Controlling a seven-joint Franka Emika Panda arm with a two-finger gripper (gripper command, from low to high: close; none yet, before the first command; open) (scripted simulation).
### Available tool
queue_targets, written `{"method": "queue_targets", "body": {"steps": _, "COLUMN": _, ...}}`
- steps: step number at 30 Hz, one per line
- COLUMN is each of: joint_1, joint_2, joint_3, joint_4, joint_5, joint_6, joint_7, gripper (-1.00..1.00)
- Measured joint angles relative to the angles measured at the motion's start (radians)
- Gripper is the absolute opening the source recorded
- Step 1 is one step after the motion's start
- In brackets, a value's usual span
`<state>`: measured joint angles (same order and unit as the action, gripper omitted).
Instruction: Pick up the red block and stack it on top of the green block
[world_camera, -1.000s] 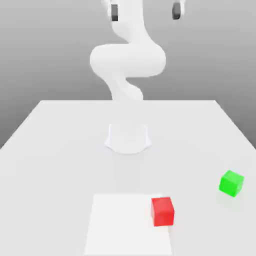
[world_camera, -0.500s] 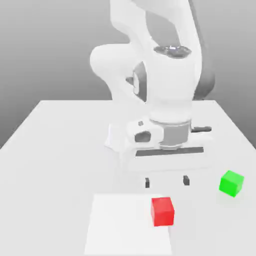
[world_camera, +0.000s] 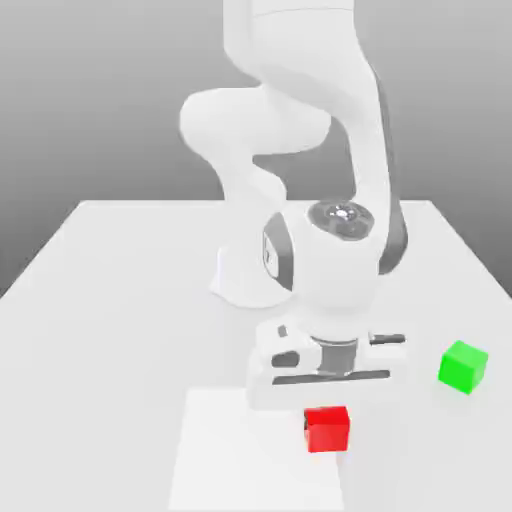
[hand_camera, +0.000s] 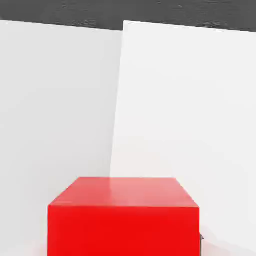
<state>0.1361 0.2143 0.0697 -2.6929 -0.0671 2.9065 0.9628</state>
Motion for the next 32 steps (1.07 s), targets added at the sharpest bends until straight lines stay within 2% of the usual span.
{"method": "queue_targets", "body": {"steps": 4, "joint_1": -0.005, "joint_2": -0.136, "joint_3": 0.023, "joint_4": -0.020, "joint_5": 0.045, "joint_6": -0.115, "joint_7": -0.027, "gripper": -1.00}}
{"method": "queue_targets", "body": {"steps": 15, "joint_1": 0.422, "joint_2": -0.251, "joint_3": 0.236, "joint_4": 0.002, "joint_5": 0.097, "joint_6": -0.249, "joint_7": 0.401, "gripper": -1.00}}
{"method": "queue_targets", "body": {"steps": 21, "joint_1": 0.468, "joint_2": -0.079, "joint_3": 0.180, "joint_4": 0.014, "joint_5": -0.040, "joint_6": -0.096, "joint_7": 0.544, "gripper": -1.00}}
{"method": "queue_targets", "body": {"steps": 22, "joint_1": 0.475, "joint_2": -0.055, "joint_3": 0.169, "joint_4": 0.015, "joint_5": -0.057, "joint_6": -0.074, "joint_7": 0.557, "gripper": 1.00}}
{"method": "queue_targets", "body": {"steps": 28, "joint_1": 0.479, "joint_2": -0.042, "joint_3": 0.163, "joint_4": 0.016, "joint_5": -0.068, "joint_6": -0.064, "joint_7": 0.564, "gripper": 1.00}}
{"method": "queue_targets", "body": {"steps": 32, "joint_1": 0.475, "joint_2": -0.142, "joint_3": 0.184, "joint_4": 0.011, "joint_5": 0.012, "joint_6": -0.154, "joint_7": 0.507, "gripper": 1.00}}
